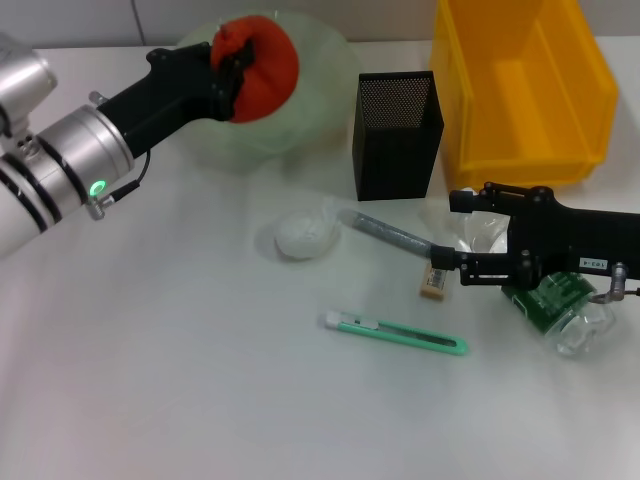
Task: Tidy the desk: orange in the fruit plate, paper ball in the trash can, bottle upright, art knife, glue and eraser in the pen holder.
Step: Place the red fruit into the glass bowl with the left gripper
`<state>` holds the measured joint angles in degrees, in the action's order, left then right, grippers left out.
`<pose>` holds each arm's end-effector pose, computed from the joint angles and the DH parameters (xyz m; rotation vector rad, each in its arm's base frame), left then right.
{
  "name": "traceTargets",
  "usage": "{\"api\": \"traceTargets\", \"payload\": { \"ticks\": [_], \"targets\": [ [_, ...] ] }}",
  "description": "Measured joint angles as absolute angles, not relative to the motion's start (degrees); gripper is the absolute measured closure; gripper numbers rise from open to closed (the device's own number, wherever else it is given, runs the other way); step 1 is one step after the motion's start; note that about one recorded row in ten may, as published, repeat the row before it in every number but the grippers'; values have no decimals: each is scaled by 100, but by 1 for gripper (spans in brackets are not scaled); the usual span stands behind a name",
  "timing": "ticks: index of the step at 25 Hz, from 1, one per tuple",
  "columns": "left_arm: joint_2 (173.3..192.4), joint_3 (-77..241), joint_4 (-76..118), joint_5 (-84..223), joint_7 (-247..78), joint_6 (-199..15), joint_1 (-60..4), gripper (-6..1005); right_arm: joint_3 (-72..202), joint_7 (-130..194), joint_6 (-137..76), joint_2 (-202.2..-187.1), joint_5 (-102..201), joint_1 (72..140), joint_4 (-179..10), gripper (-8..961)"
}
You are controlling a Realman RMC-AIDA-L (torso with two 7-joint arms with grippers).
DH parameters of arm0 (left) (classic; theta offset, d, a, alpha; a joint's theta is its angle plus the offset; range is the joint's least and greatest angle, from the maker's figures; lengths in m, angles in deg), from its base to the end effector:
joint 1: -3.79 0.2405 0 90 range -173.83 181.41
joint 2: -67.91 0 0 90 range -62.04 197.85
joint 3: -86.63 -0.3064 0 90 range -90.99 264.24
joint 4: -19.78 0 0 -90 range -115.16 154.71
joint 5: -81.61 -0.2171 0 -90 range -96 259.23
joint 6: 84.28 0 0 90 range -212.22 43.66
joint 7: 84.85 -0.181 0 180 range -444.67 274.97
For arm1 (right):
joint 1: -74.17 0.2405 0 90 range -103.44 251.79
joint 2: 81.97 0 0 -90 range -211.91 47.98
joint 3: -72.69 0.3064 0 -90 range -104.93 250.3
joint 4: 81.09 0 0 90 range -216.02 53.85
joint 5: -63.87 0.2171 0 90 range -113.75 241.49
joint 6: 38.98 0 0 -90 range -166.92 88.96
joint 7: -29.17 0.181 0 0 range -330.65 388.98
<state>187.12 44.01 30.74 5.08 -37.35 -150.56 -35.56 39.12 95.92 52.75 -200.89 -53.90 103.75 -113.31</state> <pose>-0.2635 0.4508 -0.0798 -2.1943 -0.5277 -0.9018 0.3039 0.3523 -0.0632 -2.7308 0.4778 0.7313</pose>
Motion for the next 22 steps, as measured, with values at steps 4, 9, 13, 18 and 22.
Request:
{"api": "traceTargets", "payload": {
  "ticks": [4, 9, 13, 18, 22],
  "targets": [
    [18712, 4405, 3049, 545, -3737, -14786, -3659, 952, 3911, 9585, 5261, -20088, -5340, 10372, -11320, 149],
    [18710, 4385, 3016, 564, -3739, -13953, -3899, 953, 3910, 9578, 5259, -20088, -5321, 10371, -11312, 150],
    [18708, 4386, 3014, 567, -3747, -13812, -3947, 933, 3905, 9578, 5259, -20088, -5319, 10374, -11307, 152],
    [18708, 4396, 3014, 569, -3748, -13798, -3958, 908, 3907, 9578, 5259, -20088, -5319, 10378, -11307, 153],
    [18708, 4403, 3014, 591, -3748, -13814, -3962, 888, 3888, 9578, 5259, -20088, -5319, 10379, -11307, 154]
  ]
}}
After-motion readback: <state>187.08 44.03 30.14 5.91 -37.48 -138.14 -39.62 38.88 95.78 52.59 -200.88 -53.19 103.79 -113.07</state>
